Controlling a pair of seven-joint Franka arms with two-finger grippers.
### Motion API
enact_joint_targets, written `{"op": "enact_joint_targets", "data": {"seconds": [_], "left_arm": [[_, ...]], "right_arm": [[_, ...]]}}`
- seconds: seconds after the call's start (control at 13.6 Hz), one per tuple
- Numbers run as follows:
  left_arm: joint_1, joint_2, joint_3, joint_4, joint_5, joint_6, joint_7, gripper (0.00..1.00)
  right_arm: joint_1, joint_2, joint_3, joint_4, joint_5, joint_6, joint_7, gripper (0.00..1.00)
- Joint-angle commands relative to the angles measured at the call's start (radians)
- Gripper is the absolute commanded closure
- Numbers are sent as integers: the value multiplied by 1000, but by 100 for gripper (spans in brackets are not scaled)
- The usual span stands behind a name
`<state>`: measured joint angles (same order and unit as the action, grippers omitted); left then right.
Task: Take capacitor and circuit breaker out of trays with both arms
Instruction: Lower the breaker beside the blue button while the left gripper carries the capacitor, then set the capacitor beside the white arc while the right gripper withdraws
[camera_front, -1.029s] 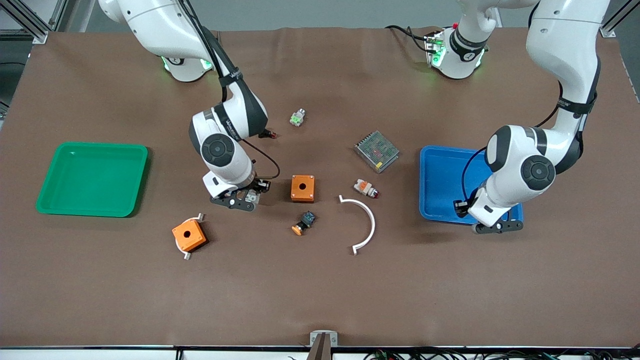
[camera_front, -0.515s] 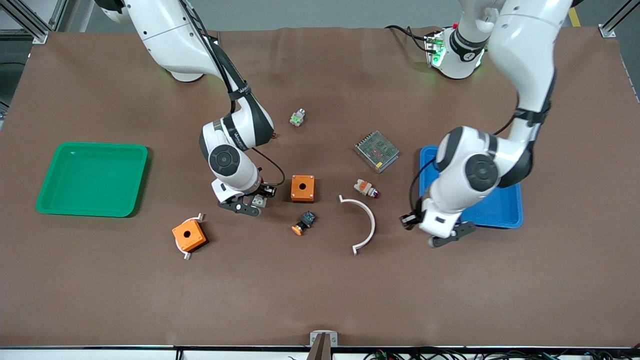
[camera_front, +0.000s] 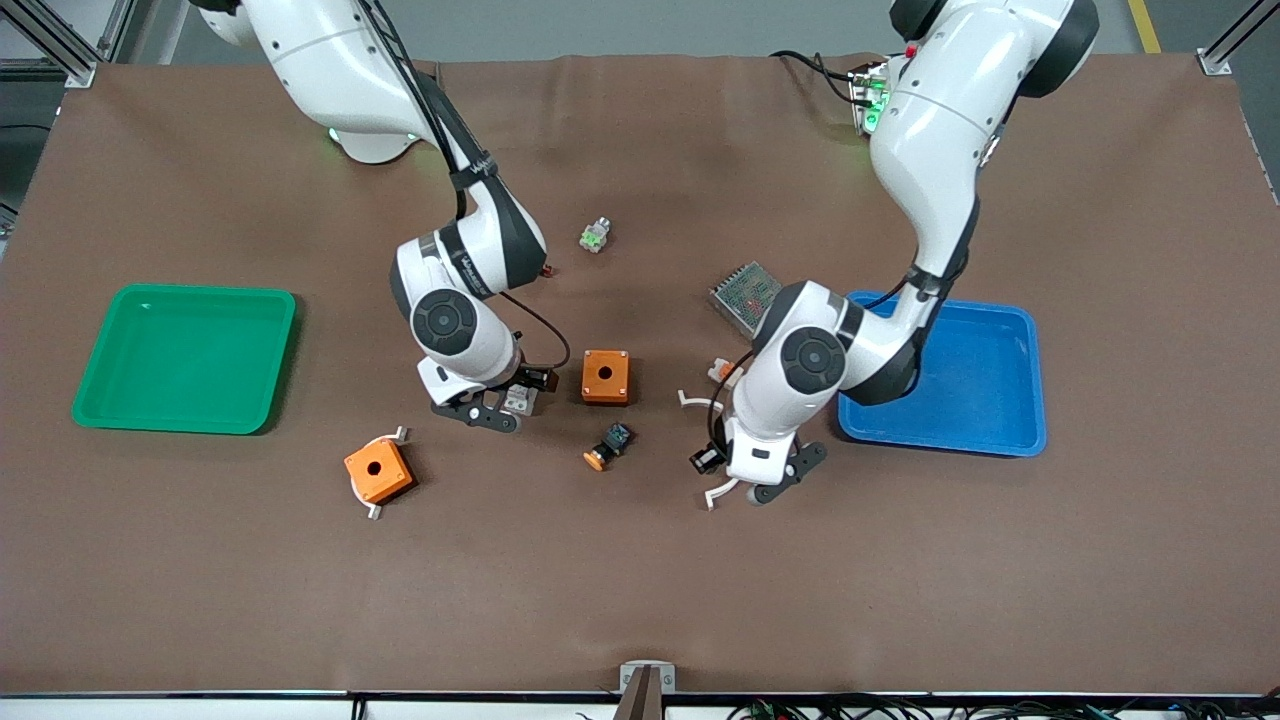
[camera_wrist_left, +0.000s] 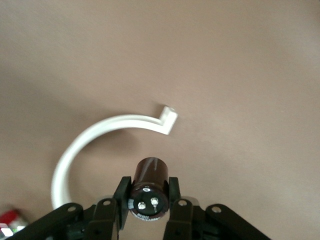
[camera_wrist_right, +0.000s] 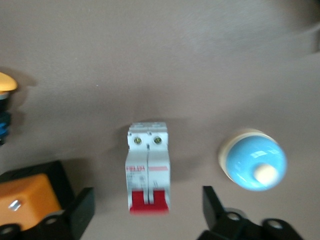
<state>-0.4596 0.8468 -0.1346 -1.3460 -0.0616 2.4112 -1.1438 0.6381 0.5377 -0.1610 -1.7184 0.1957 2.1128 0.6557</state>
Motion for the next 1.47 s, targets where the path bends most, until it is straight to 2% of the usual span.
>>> {"op": "enact_joint_targets", "data": {"seconds": [0.0, 0.15, 0.22, 0.37, 0.44, 0.59, 0.74, 0.88, 1.03, 1.18, 1.4], "left_arm": [[-39, 49, 10, 41, -12, 31, -39, 89], [-43, 58, 12, 41, -11, 32, -33, 77], [-54, 61, 15, 41, -7, 32, -30, 66], [-60, 67, 18, 41, -4, 34, -25, 53], [-60, 67, 20, 41, -1, 36, -24, 49], [-62, 66, 21, 41, 17, 36, -16, 37], [-60, 57, 23, 41, 23, 34, -13, 29], [-57, 20, 53, 39, 29, 22, -11, 1], [-28, -57, 70, 28, 92, -45, -10, 0], [27, -148, 69, 22, 100, -197, -5, 0], [136, -285, 67, -33, 100, -360, 195, 0]], "right_arm": [[-2, -76, -58, 81, 5, -166, -5, 0], [-2, -161, -90, 94, -4, -249, -7, 0], [-2, -213, -104, 92, -34, -275, -10, 0], [-6, -299, -121, 91, -128, -342, -21, 0], [-17, -335, -129, 89, -146, -370, -31, 0], [-64, -389, -129, 88, -150, -414, -104, 0], [-116, -427, -129, 85, -151, -447, -235, 0], [-172, -462, -129, 80, -151, -467, -333, 0], [-247, -504, -129, 62, -160, -468, -445, 0], [-316, -519, -129, 62, -163, -467, -563, 0], [-420, -528, -127, 63, -162, -467, -804, 0]]}}
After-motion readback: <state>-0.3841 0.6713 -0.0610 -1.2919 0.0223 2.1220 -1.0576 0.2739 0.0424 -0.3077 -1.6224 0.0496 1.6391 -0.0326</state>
